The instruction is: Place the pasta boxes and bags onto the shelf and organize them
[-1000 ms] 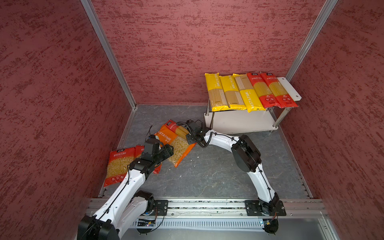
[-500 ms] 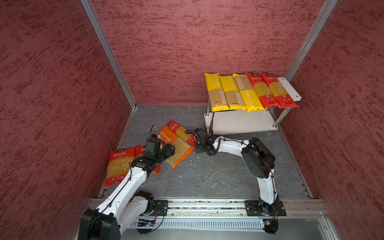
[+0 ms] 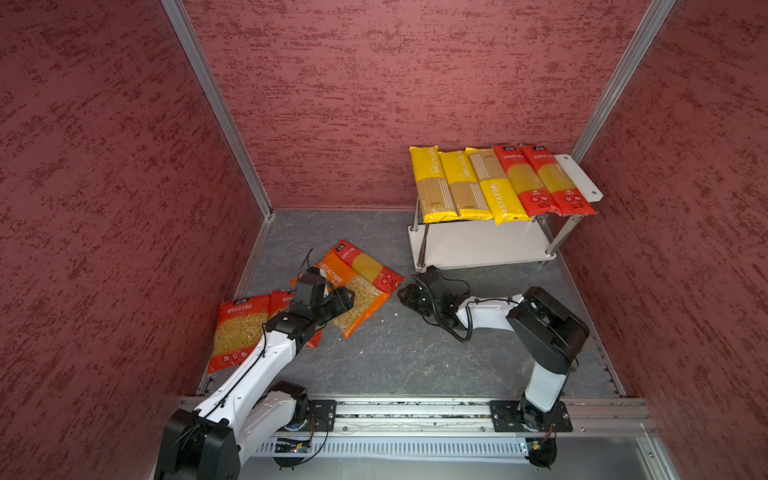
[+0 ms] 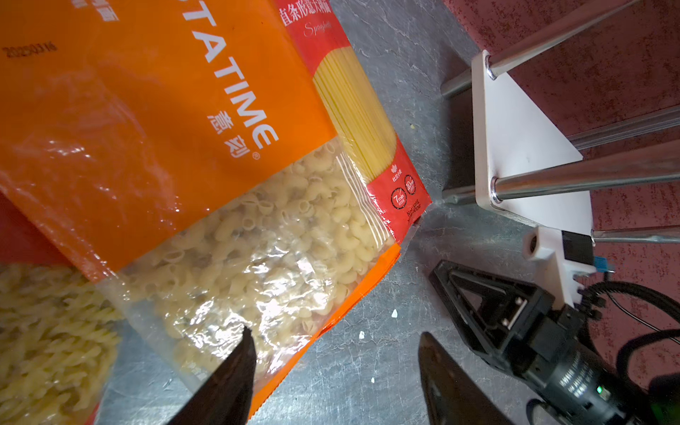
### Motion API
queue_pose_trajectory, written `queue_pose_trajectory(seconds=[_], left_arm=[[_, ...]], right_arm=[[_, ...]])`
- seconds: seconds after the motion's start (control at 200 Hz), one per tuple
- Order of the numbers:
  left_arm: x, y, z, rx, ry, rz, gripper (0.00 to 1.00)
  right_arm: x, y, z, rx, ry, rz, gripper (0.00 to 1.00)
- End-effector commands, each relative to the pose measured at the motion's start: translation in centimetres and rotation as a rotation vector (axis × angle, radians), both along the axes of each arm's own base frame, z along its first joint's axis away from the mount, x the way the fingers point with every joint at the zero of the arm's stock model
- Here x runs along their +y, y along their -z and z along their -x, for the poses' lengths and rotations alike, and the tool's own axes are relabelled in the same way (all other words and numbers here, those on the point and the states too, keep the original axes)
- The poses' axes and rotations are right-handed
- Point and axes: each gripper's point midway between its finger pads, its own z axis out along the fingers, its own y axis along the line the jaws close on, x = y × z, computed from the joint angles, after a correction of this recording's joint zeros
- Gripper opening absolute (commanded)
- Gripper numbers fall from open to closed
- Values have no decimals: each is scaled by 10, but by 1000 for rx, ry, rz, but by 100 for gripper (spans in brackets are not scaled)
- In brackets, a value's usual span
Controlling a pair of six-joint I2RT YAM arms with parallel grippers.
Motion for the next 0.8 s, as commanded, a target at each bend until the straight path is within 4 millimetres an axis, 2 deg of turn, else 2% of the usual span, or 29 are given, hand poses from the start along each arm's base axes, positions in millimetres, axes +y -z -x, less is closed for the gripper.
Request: queue_pose_trajectory(seconds=[0.0, 0.235, 0.381, 0.611, 0.792], left_arm=[[-3, -9, -1, -34, 8, 0, 70], [-3, -8, 4, -33, 5, 7, 70], [-4, -11, 2, -40, 4, 7, 70], [-3, -9, 3, -39, 5, 2, 69], [-5, -9, 1, -39, 7, 8, 70]], right_arm=[[25, -27, -22, -7, 78, -239, 49], [39, -6, -37, 33, 98, -231, 46], [43, 5, -44, 49, 113, -220, 34], [29, 22, -37, 91, 170, -210, 15], [9, 24, -27, 93, 225, -203, 3]])
